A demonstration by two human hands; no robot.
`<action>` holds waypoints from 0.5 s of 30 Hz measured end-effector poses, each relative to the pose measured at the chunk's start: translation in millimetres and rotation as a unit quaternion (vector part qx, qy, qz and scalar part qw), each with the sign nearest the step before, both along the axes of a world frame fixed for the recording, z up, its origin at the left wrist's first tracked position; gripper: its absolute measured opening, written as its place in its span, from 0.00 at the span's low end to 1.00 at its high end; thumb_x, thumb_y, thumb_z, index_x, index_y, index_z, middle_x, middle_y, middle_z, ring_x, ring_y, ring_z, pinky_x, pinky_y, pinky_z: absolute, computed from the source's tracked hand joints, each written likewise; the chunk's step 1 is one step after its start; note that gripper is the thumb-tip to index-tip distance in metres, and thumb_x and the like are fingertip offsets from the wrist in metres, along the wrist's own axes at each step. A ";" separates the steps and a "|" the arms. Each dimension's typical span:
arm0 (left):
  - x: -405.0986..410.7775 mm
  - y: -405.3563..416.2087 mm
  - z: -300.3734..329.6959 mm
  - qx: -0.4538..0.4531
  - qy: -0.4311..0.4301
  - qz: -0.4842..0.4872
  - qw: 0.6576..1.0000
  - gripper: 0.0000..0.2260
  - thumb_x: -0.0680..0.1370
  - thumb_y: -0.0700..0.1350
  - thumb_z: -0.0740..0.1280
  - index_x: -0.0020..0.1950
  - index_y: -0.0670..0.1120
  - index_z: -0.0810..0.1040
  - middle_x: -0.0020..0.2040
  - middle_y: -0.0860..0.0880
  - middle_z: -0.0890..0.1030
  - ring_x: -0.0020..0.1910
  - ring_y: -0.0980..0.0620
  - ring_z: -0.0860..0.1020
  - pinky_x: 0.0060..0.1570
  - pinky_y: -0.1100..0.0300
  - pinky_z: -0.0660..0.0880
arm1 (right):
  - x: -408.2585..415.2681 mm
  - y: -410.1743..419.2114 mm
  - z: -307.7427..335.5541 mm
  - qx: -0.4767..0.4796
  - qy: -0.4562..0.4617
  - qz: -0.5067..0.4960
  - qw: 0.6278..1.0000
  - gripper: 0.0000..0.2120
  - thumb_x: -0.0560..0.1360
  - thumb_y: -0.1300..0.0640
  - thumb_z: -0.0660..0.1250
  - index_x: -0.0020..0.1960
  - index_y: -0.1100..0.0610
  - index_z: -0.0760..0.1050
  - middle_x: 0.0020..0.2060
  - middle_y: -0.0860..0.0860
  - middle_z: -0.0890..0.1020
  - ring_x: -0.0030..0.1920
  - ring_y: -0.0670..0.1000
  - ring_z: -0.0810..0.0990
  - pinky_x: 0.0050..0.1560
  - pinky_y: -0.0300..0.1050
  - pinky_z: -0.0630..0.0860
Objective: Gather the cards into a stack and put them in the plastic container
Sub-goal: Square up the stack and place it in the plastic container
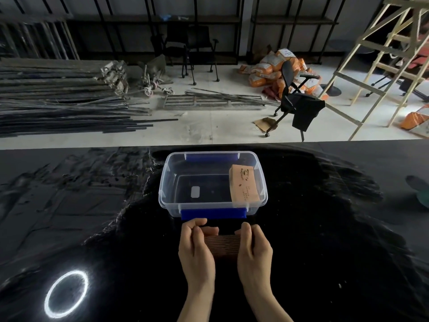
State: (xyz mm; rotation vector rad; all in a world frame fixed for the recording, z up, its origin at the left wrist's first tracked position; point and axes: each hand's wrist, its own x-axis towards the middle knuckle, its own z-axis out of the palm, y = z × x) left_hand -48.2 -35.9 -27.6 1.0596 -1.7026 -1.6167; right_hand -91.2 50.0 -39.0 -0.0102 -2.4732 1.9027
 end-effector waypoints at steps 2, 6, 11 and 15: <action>0.9 3.9 7.2 -0.017 0.020 -0.011 1.000 0.11 0.85 0.43 0.55 0.53 0.49 0.78 0.40 0.46 0.85 0.43 0.51 0.84 0.49 0.44 0.81 | 0.2 0.2 4.8 -0.003 0.015 0.004 1.000 0.15 0.84 0.55 0.61 0.39 0.53 0.76 0.38 0.44 0.83 0.34 0.49 0.82 0.31 0.42 0.80; -6.5 -0.1 0.5 -0.058 0.014 -0.021 0.998 0.11 0.84 0.39 0.56 0.49 0.45 0.76 0.39 0.47 0.84 0.40 0.52 0.84 0.45 0.55 0.78 | -8.4 -0.9 4.0 0.004 0.027 0.001 1.000 0.16 0.84 0.57 0.60 0.38 0.54 0.75 0.37 0.46 0.82 0.32 0.49 0.79 0.28 0.33 0.74; -17.5 1.6 50.8 -0.074 0.066 -0.028 0.995 0.10 0.85 0.37 0.56 0.50 0.45 0.76 0.41 0.47 0.84 0.41 0.53 0.83 0.45 0.59 0.76 | -20.2 -3.2 56.6 -0.027 0.064 -0.019 0.997 0.18 0.85 0.55 0.59 0.37 0.55 0.76 0.29 0.50 0.80 0.30 0.44 0.78 0.28 0.35 0.73; -13.4 -11.0 49.8 -0.173 0.032 -0.103 0.979 0.10 0.85 0.46 0.56 0.53 0.51 0.77 0.44 0.52 0.85 0.43 0.56 0.83 0.41 0.61 0.78 | -28.1 -8.2 60.4 -0.041 0.037 -0.051 0.997 0.21 0.85 0.53 0.59 0.36 0.58 0.76 0.28 0.50 0.79 0.27 0.40 0.77 0.27 0.33 0.72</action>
